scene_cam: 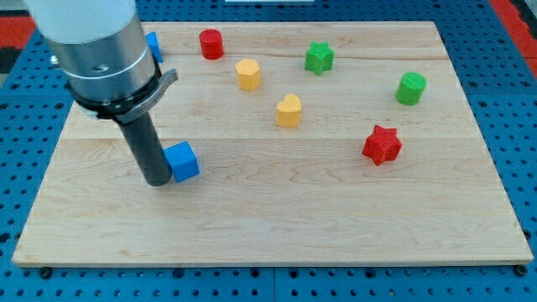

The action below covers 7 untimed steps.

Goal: Move blue cube into green star

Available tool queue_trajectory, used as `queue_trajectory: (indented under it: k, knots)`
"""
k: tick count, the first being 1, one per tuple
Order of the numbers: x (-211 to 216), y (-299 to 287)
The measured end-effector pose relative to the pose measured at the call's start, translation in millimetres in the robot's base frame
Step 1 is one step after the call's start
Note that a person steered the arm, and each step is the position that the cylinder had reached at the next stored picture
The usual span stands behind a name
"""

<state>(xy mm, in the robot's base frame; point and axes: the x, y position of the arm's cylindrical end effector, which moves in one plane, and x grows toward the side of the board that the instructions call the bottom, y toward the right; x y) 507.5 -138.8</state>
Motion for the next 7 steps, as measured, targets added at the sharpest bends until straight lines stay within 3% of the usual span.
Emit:
queue_trajectory:
  k: [3, 7]
  knots:
    - [-37, 82]
    - [-146, 128]
